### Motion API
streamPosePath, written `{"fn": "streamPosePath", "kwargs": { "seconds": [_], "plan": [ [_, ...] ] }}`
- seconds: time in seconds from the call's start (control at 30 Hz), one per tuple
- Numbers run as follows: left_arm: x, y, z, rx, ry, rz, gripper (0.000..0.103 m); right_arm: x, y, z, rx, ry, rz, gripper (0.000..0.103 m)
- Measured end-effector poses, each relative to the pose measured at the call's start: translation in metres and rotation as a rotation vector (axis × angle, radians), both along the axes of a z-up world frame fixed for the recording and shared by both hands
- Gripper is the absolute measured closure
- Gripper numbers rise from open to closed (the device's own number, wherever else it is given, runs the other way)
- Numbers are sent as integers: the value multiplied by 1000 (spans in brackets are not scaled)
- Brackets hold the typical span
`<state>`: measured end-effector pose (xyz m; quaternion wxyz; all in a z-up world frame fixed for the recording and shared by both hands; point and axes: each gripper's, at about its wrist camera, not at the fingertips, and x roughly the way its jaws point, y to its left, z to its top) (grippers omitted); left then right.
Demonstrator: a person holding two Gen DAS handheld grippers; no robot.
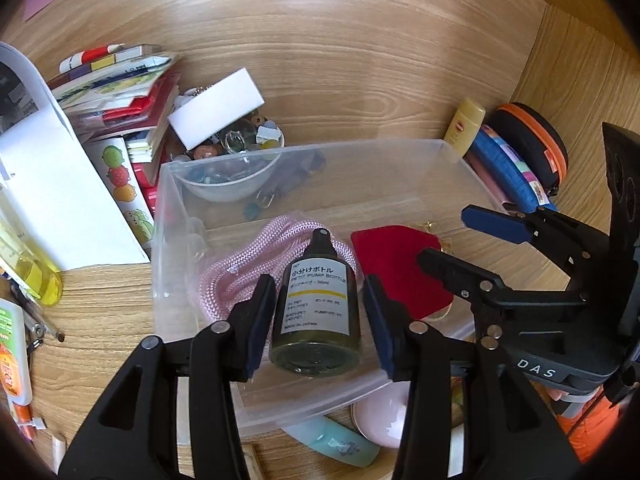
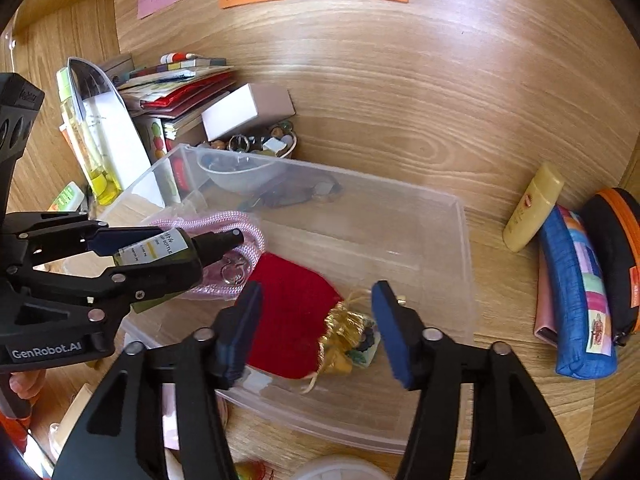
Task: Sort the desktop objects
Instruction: 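Lower the pump bottle and red pouch into the clear box and release, then grasp the beige tile with the left gripper while right grasps white round container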
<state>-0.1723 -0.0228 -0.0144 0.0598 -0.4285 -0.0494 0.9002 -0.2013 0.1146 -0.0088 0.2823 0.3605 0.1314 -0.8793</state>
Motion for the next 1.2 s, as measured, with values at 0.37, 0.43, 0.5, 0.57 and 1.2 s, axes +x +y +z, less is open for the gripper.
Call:
{"fn": "streamPosePath", "kwargs": {
  "seconds": [0.37, 0.43, 0.5, 0.57, 1.2],
  "plan": [
    [23, -10, 28, -14, 81, 38, 36, 0, 6, 6, -32, 16, -18, 22],
    [28, -13, 31, -25, 80, 39, 36, 1, 6, 7, -38, 11, -13, 22],
    [35, -16, 33, -30, 80, 42, 36, 3, 6, 9, -42, 14, -9, 22],
    [42, -21, 34, -34, 82, 47, 36, 5, 7, 11, -46, 21, -5, 22],
    [99, -62, 4, -91, -2, 105, 15, 56, 42, 42, -106, 59, -2, 19]
  ]
}}
